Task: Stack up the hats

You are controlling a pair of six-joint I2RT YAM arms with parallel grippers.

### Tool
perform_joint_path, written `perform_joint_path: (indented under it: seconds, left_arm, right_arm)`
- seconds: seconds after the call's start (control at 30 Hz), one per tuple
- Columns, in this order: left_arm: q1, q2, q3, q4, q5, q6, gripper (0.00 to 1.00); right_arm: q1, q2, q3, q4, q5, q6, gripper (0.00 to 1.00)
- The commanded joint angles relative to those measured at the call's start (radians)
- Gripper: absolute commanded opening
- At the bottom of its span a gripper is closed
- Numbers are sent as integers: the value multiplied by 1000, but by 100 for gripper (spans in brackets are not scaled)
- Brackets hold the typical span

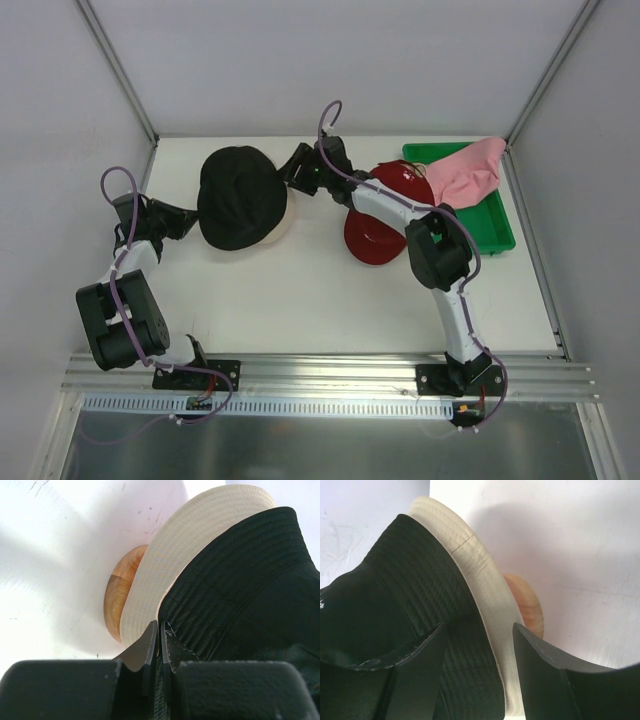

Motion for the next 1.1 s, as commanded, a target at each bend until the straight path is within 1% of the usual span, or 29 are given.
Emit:
perform_joint_path:
  seconds: [0.0,0.17,0.33,0.57,1.07]
  left_arm:
    - [1,0,18,-12,-29,9,0]
    - [1,-2,15,-12,-31,11,0]
    - [1,-2,13,-12,-31,11,0]
    - [0,3,19,-10,-32,8,0]
    - [0,26,18,-10,-41,18,0]
  right_arm:
    - [8,-107,-32,105,-24,52,59]
    - [13,-130,-65,159,-38,94,59]
    - [17,-133,-65,159,-47,106,59]
    - [20,-107,-64,139,-51,126,55]
    - [22,-61,-75,136,-58,130,55]
